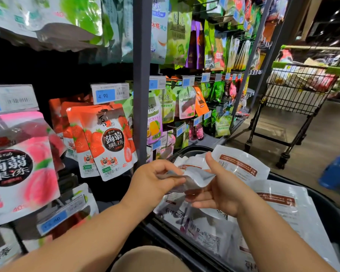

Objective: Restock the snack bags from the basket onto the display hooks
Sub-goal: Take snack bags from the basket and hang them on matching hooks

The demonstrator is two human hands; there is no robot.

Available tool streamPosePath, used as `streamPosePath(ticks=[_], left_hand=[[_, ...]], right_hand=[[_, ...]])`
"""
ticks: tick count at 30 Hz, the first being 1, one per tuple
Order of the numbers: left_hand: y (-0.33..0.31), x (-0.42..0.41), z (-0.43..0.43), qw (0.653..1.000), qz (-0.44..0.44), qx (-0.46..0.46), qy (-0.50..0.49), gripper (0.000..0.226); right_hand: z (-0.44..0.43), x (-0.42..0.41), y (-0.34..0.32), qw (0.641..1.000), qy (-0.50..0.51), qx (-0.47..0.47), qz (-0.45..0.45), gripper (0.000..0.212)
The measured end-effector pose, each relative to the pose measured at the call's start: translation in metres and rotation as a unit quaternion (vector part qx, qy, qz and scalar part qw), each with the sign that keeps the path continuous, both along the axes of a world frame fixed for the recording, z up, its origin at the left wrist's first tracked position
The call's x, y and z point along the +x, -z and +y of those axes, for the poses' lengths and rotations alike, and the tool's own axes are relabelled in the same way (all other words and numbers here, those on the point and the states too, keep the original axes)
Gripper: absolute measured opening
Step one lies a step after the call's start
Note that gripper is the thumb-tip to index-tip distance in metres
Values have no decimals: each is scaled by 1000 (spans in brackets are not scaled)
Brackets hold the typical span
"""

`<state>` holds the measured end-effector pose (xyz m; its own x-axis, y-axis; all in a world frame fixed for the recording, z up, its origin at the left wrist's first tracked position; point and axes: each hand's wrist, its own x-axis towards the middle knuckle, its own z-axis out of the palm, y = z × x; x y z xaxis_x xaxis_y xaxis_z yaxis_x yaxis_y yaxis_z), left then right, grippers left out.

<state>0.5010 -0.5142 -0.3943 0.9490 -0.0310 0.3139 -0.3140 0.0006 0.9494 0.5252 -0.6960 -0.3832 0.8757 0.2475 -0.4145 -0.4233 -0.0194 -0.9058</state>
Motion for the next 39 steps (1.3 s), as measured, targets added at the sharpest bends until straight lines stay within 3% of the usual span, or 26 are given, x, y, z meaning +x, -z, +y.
streamPosePath(ticks=[4,11,14,17,23,28,35,39], left_hand=[[2,-1,-3,999,1,9,31,39],[5,-4,0,993,-52,96,53,47],[4,-7,1,992,-54,100,60,48],[4,-9,2,990,-57,116,62,46],[-1,-10,3,982,-91,160,45,25],[-1,-10,6,979,-98,175,32,30],[-9,-11,8,994,-25,100,27,17],[-3,-2,12,989,28,111,-92,33]], right_hand=[[-5,-3,-1,997,-42,54,27,67],[-6,-4,0,996,-50,71,-17,50],[-6,2,5,997,-53,39,-48,62],[-6,5,6,997,-27,37,-62,57],[-5,4,7,995,-8,35,-96,63],[-7,7,11,989,-10,41,-140,63],[-9,10,17,977,9,15,-214,73],[-8,9,15,965,18,10,-260,72]])
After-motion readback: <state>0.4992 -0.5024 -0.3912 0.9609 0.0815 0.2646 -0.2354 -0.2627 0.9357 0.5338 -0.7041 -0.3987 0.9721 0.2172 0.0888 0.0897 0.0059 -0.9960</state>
